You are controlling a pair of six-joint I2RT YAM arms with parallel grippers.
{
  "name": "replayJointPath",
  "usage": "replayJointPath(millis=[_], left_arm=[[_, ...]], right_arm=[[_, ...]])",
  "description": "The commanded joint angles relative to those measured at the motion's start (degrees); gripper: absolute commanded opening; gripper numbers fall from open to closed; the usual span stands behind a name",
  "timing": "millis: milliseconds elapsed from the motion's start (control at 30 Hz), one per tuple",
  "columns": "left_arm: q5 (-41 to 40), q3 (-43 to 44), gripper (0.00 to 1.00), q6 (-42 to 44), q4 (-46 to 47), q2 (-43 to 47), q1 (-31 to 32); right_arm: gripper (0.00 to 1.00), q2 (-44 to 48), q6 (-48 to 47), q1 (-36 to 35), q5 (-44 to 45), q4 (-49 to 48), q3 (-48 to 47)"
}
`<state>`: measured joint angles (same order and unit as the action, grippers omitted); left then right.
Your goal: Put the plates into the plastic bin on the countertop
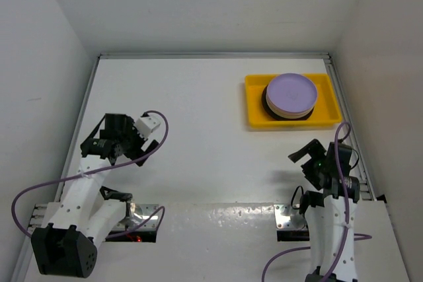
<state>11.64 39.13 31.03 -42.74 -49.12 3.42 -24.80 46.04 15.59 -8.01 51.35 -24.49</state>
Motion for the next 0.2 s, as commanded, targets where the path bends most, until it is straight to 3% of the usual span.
replayJointPath(millis=[0,167], left_arm=[[-0.6,0.1,1.00,0.0,1.4,0.7,0.6],[-1.1,1.4,1.00,-0.7,1.4,0.7,1.1]], right_arm=[[1.00,0.4,-1.1,-0.3,-1.7,-2.6,-2.1],[1.00,1.3,-4.7,-0.3,-4.6,-6.1,-3.7]])
